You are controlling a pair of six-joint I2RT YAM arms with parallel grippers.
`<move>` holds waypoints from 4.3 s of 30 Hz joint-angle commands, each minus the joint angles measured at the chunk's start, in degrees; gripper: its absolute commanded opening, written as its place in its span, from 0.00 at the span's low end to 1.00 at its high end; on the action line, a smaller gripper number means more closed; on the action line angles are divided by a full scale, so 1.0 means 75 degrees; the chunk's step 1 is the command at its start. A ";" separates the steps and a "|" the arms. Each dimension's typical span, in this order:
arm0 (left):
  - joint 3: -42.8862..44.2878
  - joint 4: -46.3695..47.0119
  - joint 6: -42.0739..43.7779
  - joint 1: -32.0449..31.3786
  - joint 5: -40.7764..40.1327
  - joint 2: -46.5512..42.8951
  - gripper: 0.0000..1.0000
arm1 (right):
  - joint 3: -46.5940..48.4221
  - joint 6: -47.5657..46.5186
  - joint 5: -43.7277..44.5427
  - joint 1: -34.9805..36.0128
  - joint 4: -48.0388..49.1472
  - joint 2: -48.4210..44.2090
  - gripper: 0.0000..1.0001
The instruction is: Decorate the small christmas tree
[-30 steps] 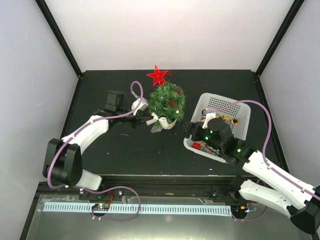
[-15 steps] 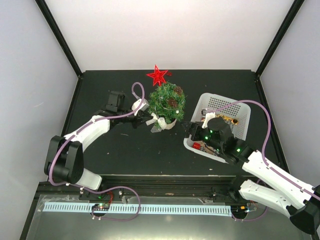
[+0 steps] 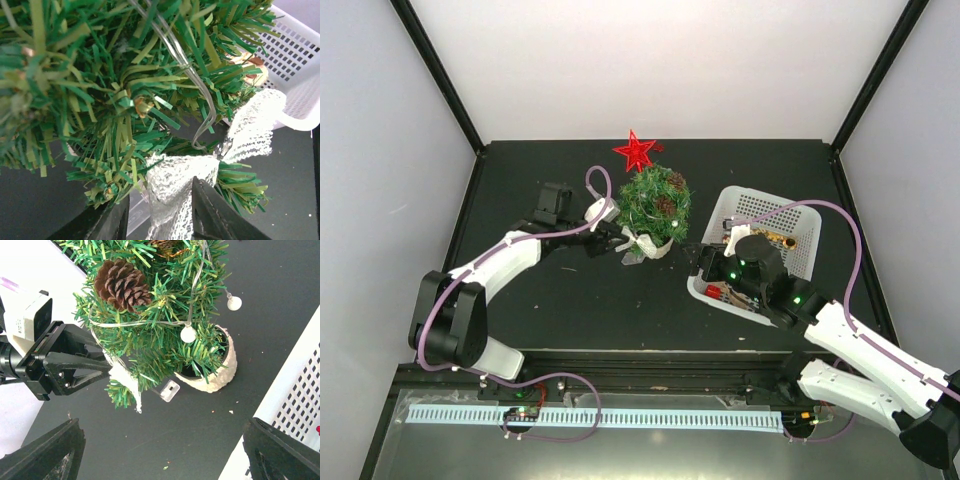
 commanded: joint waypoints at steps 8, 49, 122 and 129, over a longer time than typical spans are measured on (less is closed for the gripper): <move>0.0203 -0.0189 0.0253 -0.0052 -0.0181 -0.0513 0.55 | -0.0048 0.0081 -0.0116 -0.0078 0.0135 -0.0120 0.87; 0.0764 -0.2237 0.1813 -0.0897 -0.0647 -0.0875 0.12 | -0.0346 0.0268 -0.0411 -0.0079 0.0415 -0.0161 0.87; 0.2288 -0.6889 0.1105 -0.0772 -0.2639 -0.5783 0.99 | 0.3900 -0.1700 0.0398 -0.0221 -0.6005 -0.2479 0.96; 0.1911 -0.7194 0.1177 -0.0558 -0.2267 -0.6629 0.99 | 0.4678 -0.2025 0.0005 -0.0219 -0.6396 -0.3301 0.97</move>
